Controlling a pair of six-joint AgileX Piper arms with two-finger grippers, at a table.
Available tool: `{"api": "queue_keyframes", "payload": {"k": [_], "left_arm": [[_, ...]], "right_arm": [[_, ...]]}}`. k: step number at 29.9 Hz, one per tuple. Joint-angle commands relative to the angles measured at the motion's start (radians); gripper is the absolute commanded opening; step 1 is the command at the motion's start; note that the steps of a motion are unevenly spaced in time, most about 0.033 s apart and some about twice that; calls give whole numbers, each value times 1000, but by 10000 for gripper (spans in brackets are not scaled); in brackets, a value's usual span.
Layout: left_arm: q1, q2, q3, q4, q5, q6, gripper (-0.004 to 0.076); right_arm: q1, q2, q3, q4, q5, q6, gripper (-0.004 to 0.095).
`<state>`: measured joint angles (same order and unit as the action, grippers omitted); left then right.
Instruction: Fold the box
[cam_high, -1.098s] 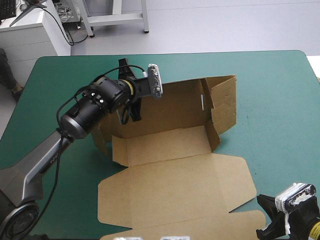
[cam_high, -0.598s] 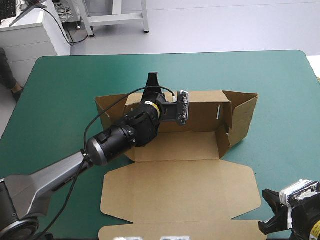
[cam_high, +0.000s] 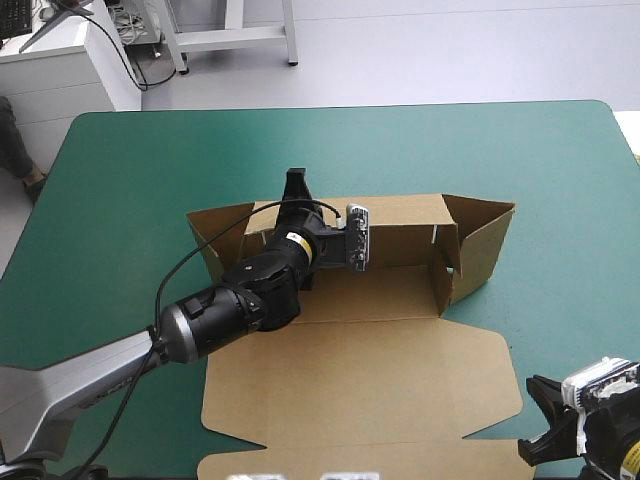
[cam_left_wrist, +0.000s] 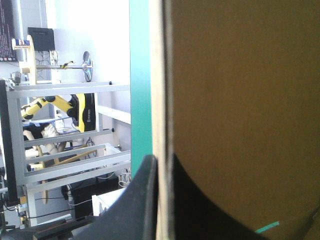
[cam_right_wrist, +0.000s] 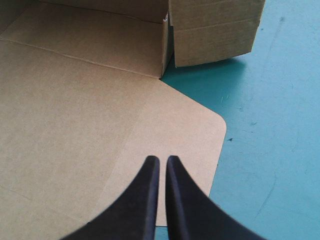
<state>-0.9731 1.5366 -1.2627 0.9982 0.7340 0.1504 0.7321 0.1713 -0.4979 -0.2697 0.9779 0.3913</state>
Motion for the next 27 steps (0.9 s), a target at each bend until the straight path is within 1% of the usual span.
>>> {"api": "queue_keyframes", "payload": {"k": [1,3,5,6,9,14,16,20,25,27], "left_arm": [[-6,-58,-15,-10,-3,-18,-8],[-6,-58,9,-11,-27,-16,-8],[-6,-58,39,-11,-55,-16,-8],[-6,-58,59,-11,-64,-18,-8],[-6,-58,87,-10,-55,-21,-8],[-6,-58,96,7,-54,-30,-8],[-6,-58,96,8,-62,-43,-8],[-6,-58,96,18,-71,-68,-8],[-6,-58,96,21,-71,-68,-8],[-6,-58,96,21,-71,-68,-8]], "right_arm": [[-5,13,-22,-27,-61,-35,174],[-5,13,-22,-34,-64,-36,293],[-5,13,-22,-34,-63,-36,389],[-5,13,-22,-34,-63,-36,464],[-5,13,-22,-34,-64,-36,559],[-5,13,-22,-34,-75,-30,569],[-5,13,-22,-50,-83,-4,569],[-5,15,-38,-100,-105,13,569],[-5,82,-141,-186,-77,72,569],[-5,125,-199,-245,-63,125,569]]}}
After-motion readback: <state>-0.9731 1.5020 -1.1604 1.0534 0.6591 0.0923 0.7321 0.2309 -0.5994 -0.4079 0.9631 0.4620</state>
